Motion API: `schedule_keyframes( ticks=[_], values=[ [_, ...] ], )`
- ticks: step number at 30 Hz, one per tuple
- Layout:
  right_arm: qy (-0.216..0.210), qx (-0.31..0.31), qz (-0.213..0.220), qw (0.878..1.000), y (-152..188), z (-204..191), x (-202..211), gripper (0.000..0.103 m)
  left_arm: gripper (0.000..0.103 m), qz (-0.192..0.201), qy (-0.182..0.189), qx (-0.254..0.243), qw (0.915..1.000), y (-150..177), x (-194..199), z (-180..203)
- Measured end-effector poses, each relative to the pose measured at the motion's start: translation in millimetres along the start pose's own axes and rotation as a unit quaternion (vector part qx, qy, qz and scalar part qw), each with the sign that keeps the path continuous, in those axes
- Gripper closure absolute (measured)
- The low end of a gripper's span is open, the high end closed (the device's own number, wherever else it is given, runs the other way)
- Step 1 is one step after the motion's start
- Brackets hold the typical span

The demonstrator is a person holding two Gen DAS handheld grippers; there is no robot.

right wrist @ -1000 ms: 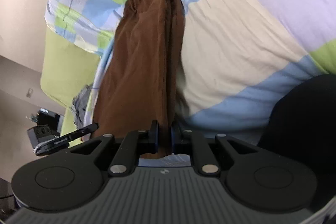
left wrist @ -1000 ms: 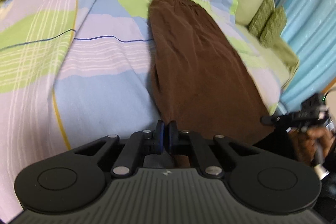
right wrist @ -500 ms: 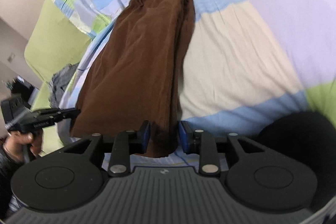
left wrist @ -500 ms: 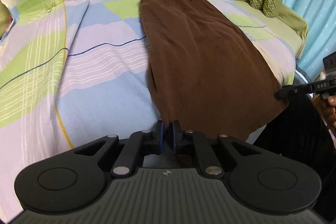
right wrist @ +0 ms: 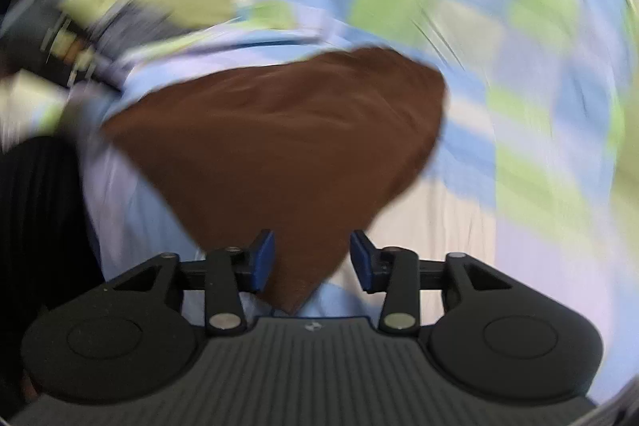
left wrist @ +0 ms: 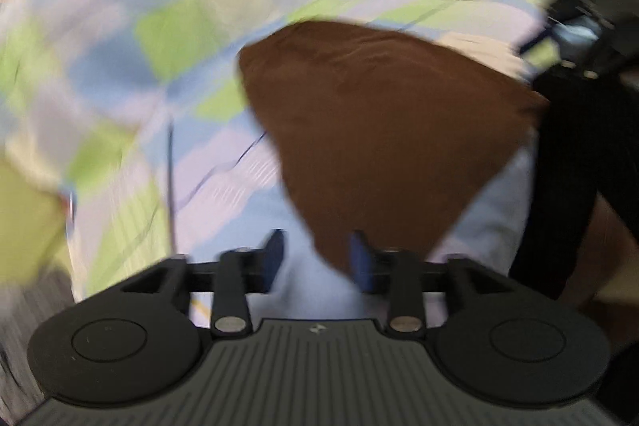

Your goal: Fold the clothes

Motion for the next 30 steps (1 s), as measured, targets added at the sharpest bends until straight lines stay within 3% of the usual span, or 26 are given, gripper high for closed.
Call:
schedule_keyframes(
  ticks=[3, 5, 10, 17, 19, 21, 25, 27, 29, 30],
  values=[
    [0.004, 0.09, -0.002, 0.996, 1.9, -24.3, -1.1, 0.063, 0.051, 0.002, -0.014, -0.103, 0.9946, 2.1, -2.9, 34.0],
    [0.018, 0.175, -0.012, 0.984, 9.8, -45.7, -9.2, 0.063, 0.051, -0.005, -0.026, -0.154, 0.9877, 5.3, -10.7, 49.5],
    [0.044, 0.246, -0.02, 0.968, 15.6, -61.0, -28.6, 0.059, 0.05, -0.028, -0.062, -0.243, 0.9676, 15.7, -42.7, 72.3],
    [0.057, 0.325, -0.02, 0.944, 26.0, -67.4, -53.9, 0.058, 0.049, -0.005, -0.083, -0.23, 0.9697, 6.3, -55.3, 59.0],
    [0.068, 0.326, -0.008, 0.943, 25.8, -61.9, -49.5, 0.059, 0.057, 0.001, -0.1, -0.231, 0.9679, 4.0, -54.4, 54.0],
    [0.082, 0.321, 0.004, 0.943, 24.1, -54.1, -43.9, 0.059, 0.081, 0.007, -0.117, -0.232, 0.9655, 0.4, -56.2, 47.9],
    [0.098, 0.331, 0.002, 0.939, 27.4, -44.8, -45.8, 0.061, 0.081, 0.006, -0.124, -0.24, 0.9629, -5.9, -64.1, 42.7],
    [0.097, 0.352, 0.004, 0.931, 30.1, -48.7, -48.4, 0.067, 0.087, 0.004, -0.123, -0.261, 0.9574, -6.6, -69.2, 44.6],
    [0.096, 0.355, 0.007, 0.93, 29.9, -48.5, -47.9, 0.085, 0.099, 0.003, -0.119, -0.269, 0.9556, -7.8, -68.9, 42.8],
    [0.096, 0.355, 0.01, 0.93, 29.0, -47.6, -47.0, 0.089, 0.1, 0.002, -0.117, -0.273, 0.955, -8.7, -68.3, 41.6]
  ],
)
Point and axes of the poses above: each gripper's, at about its wrist camera, not at the fingertips, and x roughly against the way its jaws point, z to its right, y to its underside, the point moved 5 cm from there along -x, roughly the way its jaws point
